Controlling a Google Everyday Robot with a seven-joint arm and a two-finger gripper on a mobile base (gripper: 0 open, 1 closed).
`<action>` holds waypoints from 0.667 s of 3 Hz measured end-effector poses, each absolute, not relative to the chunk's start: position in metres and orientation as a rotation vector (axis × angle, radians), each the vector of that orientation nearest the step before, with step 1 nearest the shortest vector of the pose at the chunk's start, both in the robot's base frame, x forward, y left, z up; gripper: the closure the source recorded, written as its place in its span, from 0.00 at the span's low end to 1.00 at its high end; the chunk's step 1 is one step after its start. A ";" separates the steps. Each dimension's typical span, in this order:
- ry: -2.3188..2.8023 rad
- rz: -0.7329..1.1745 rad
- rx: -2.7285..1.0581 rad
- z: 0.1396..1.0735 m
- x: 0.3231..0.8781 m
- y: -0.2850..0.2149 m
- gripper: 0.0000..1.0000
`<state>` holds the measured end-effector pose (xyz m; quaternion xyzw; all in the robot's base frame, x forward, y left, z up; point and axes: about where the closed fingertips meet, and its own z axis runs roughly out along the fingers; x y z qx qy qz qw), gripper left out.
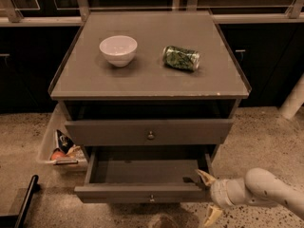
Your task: Open middle drawer
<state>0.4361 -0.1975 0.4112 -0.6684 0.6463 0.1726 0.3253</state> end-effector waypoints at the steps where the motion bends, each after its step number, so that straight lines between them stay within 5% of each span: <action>1: 1.702 0.469 -1.734 0.408 0.416 -0.205 0.19; 2: 1.711 0.491 -1.726 0.403 0.404 -0.209 0.42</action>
Offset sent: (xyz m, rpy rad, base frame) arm -0.0450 -0.0194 -0.0137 0.0286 0.0434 -0.0206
